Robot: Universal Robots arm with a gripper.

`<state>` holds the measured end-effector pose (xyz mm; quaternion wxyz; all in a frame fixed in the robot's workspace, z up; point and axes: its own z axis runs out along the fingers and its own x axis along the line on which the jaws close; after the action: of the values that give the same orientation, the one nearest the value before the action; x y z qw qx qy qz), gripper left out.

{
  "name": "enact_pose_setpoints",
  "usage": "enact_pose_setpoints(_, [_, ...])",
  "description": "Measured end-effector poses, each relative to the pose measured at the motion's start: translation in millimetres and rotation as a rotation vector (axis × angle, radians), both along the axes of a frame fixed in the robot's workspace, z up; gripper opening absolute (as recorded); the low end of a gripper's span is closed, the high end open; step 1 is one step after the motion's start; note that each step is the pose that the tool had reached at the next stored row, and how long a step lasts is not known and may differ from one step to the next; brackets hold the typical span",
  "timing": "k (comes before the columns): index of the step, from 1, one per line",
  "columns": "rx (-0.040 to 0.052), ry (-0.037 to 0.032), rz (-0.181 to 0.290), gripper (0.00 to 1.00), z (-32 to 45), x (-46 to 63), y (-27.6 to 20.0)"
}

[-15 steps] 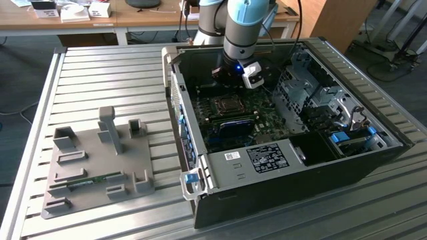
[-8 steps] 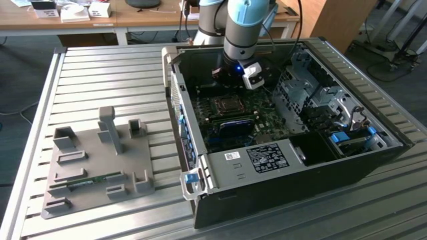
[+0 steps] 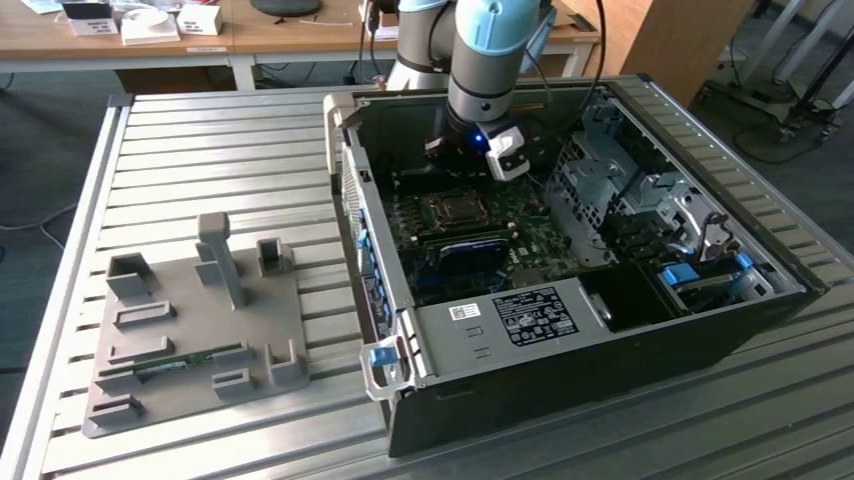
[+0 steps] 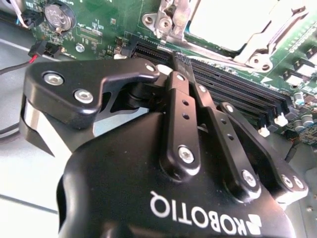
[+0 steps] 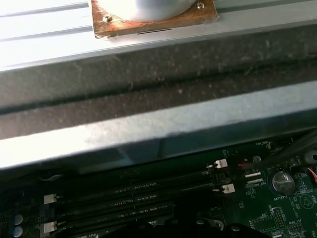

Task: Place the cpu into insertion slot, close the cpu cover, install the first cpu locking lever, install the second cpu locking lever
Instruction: 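Install the first cpu locking lever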

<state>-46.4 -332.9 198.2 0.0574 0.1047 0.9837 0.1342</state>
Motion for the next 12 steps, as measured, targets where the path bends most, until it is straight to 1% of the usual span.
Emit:
enact_pose_setpoints(8, [0.0002,-0.0147,0.0,0.11,-2.0,-1.7,-2.3])
enact_pose_setpoints(12, [-0.0001,-0.0195,0.0,0.11,-2.3,-3.5,-2.6])
